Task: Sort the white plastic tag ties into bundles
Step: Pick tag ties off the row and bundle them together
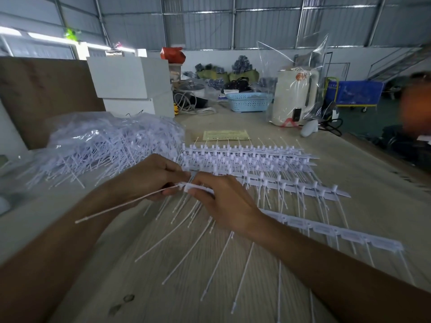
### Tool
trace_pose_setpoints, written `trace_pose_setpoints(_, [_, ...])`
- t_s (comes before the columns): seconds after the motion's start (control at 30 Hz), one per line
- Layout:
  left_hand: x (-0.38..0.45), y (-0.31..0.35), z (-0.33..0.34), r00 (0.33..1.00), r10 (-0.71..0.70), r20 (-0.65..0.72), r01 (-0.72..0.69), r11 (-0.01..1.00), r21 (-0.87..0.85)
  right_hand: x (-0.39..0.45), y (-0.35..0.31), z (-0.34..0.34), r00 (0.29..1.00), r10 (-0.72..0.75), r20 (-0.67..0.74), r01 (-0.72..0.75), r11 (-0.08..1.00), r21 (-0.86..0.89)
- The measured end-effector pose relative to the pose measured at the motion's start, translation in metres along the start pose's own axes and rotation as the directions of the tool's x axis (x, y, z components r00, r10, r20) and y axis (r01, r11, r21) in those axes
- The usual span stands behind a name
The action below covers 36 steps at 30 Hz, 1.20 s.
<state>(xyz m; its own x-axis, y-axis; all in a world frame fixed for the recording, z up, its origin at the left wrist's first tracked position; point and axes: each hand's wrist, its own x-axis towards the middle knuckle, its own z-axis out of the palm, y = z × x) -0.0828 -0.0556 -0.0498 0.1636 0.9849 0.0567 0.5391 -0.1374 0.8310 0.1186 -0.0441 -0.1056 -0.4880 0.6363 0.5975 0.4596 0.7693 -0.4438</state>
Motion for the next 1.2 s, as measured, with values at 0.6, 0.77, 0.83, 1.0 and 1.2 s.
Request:
trace_pose_setpoints(0.6, [-0.003, -0.006, 0.021, 0.95, 0.274, -0.148, -0.28, 0.96, -0.024, 0.0, 0.003, -0.015, 0.982, 0.166, 0.088, -0.183, 0.949, 0.256])
trace_pose_setpoints(0.77, [-0.005, -0.001, 0.048, 0.966, 0.249, -0.062, -0.245, 0.967, 0.073, -0.003, 0.002, -0.019, 0.984, 0.152, 0.094, -0.176, 0.918, 0.356])
trace_pose_setpoints(0.83, [-0.003, 0.001, 0.054, 0.959, 0.27, -0.088, -0.258, 0.957, 0.133, -0.001, 0.001, -0.021, 0.98, 0.167, 0.111, -0.197, 0.911, 0.362])
trace_pose_setpoints(1.0, [-0.001, 0.004, 0.046, 0.935, 0.282, -0.217, -0.273, 0.959, 0.071, 0.009, -0.003, -0.038, 0.938, 0.213, 0.272, -0.313, 0.856, 0.411])
trace_pose_setpoints(1.2, [-0.003, 0.004, 0.05, 0.932, 0.285, -0.223, -0.278, 0.958, 0.065, 0.004, 0.0, -0.042, 0.924, 0.219, 0.315, -0.278, 0.948, 0.155])
